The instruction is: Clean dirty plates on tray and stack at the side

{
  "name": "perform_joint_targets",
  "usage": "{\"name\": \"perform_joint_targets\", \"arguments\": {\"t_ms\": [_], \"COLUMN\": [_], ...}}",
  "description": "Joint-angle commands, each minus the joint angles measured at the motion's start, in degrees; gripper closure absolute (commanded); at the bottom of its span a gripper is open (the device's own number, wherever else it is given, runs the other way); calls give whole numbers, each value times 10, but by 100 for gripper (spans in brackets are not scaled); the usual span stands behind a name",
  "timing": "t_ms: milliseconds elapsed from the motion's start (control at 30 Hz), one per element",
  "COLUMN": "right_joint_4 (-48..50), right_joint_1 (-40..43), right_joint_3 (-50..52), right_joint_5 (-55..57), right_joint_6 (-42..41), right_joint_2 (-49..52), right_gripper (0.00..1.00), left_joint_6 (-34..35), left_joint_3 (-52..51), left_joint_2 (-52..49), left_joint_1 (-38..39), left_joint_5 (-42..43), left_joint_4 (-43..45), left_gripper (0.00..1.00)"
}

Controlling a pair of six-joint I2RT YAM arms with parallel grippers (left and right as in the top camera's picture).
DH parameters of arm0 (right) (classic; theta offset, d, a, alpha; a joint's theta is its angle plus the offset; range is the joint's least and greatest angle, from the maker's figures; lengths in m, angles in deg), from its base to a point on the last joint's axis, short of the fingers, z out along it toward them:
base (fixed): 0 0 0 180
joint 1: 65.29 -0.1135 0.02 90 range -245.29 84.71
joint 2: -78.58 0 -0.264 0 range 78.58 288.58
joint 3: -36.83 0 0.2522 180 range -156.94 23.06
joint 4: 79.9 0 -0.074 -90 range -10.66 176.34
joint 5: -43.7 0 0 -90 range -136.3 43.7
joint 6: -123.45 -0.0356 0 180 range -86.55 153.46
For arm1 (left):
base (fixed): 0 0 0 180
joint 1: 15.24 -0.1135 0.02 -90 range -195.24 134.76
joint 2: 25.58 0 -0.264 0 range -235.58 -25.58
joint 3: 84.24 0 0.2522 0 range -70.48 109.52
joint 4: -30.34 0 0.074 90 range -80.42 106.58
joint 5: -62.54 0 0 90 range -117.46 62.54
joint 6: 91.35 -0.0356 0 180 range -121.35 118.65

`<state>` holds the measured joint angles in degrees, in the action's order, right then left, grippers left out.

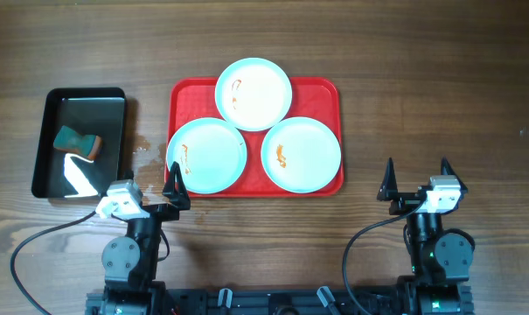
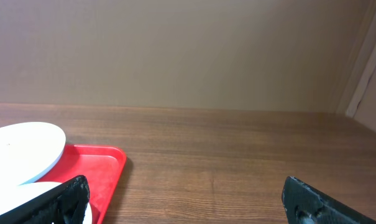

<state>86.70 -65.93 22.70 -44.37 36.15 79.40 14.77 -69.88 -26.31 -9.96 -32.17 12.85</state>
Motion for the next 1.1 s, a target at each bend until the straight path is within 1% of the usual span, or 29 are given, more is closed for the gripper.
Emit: {"name": "perform_joint_targets", "arguments": {"t_ms": [0, 400, 500, 600, 667, 733, 800, 867, 900, 967, 1000, 1033, 1067], "right_joint_4": [1, 1, 1, 1, 1, 1, 1, 1, 1, 1, 1, 1, 1], "right_joint_1": [3, 3, 3, 3, 3, 3, 3, 3, 3, 3, 3, 3, 3], "right_joint_3": [1, 1, 1, 1, 1, 1, 1, 1, 1, 1, 1, 1, 1], "right_joint_5": [-7, -7, -7, -7, -7, -7, -7, -7, -7, -7, -7, -7, -7], "right_joint_6": [3, 3, 3, 3, 3, 3, 3, 3, 3, 3, 3, 3, 3], "right_joint_2": [-6, -6, -6, -6, -6, -6, -6, -6, -6, -6, -6, -6, -6], "right_gripper": [0, 0, 0, 0, 0, 0, 0, 0, 0, 0, 0, 0, 0], "left_joint_6": [-12, -5, 39, 87, 101, 101, 101, 100, 100, 96, 96, 87, 57], "left_joint_3": [-3, -3, -3, -3, -3, -3, -2, 6, 18, 75, 109, 144, 180], "left_joint_2": [5, 5, 5, 5, 5, 5, 5, 5, 3, -11, -26, -46, -73], "left_joint_1": [-4, -3, -3, -3, -3, -3, -3, -3, -3, -3, -3, -3, -3], "left_joint_5": [-12, -13, 45, 148, 213, 264, 285, 279, 264, 209, 175, 147, 136], "left_joint_4": [2, 3, 14, 43, 62, 89, 149, 201, 207, 137, 79, 23, -26], "left_gripper": [0, 0, 0, 0, 0, 0, 0, 0, 0, 0, 0, 0, 0]}}
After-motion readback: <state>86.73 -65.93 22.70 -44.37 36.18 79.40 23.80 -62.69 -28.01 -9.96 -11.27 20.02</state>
